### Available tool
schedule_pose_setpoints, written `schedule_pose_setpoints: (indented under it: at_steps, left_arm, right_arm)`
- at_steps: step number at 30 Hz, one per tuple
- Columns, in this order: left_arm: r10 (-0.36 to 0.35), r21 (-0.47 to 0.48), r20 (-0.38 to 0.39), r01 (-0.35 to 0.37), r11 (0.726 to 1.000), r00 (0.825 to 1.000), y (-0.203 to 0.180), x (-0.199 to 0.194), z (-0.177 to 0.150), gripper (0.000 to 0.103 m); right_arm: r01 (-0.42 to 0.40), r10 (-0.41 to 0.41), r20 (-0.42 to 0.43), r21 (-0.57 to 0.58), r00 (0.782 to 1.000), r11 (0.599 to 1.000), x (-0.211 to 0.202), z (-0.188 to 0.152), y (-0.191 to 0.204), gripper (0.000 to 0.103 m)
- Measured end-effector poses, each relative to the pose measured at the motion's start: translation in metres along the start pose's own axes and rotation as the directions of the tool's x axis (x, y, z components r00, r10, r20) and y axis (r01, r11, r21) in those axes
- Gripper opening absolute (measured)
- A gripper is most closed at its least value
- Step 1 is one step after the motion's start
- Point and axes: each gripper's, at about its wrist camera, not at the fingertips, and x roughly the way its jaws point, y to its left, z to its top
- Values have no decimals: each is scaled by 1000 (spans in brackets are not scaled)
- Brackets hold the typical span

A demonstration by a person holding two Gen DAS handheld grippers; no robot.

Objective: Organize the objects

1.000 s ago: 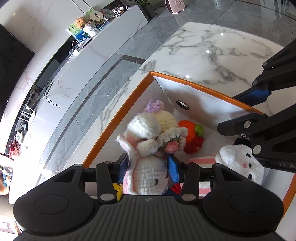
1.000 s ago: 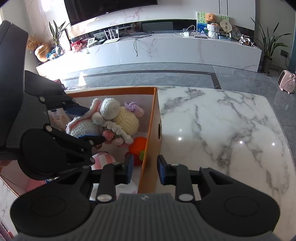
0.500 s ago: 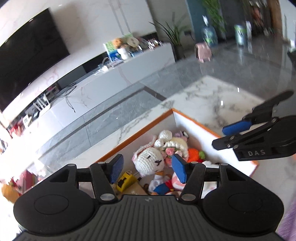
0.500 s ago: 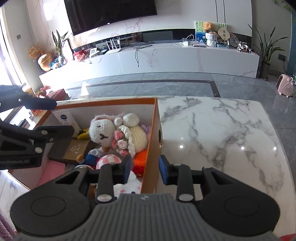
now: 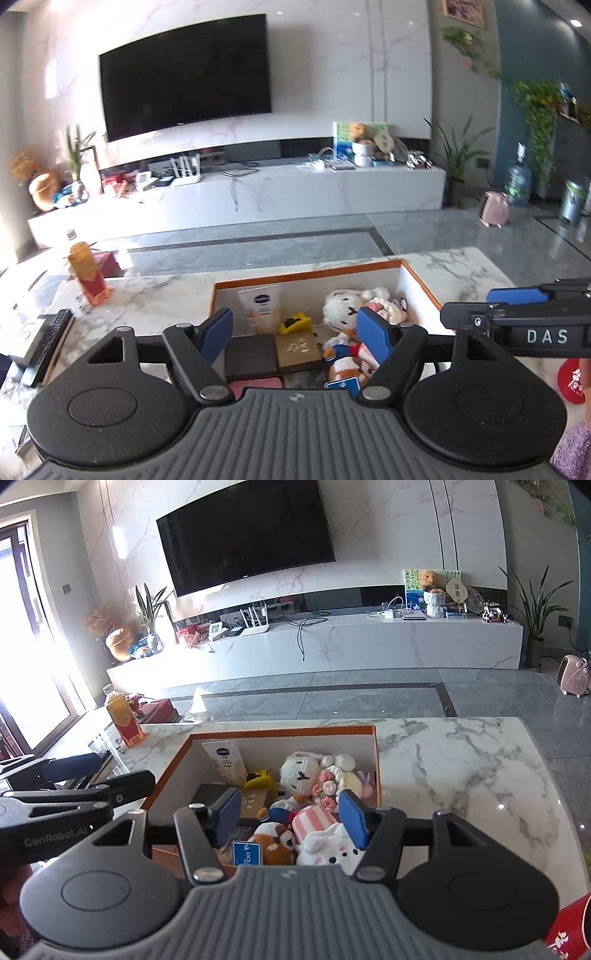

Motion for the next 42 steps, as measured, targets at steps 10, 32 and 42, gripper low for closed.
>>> schedule_pose_setpoints:
  at_steps: [10, 32, 42]
  left_arm:
    - [44, -87, -87, -52, 995, 995, 24, -6, -28, 89]
    - [36, -69, -192, -50, 996, 981, 25, -2, -77, 89]
    - [44, -54, -214, -57, 997, 976, 20, -2, -81, 89]
  right_arm:
    - [9, -8, -41, 13, 999, 1000, -9, -27, 33, 67]
    - [152, -154, -73, -32, 985, 988, -1, -79, 58, 75]
    - [172, -175, -101, -38, 979, 984, 2, -90, 59, 75]
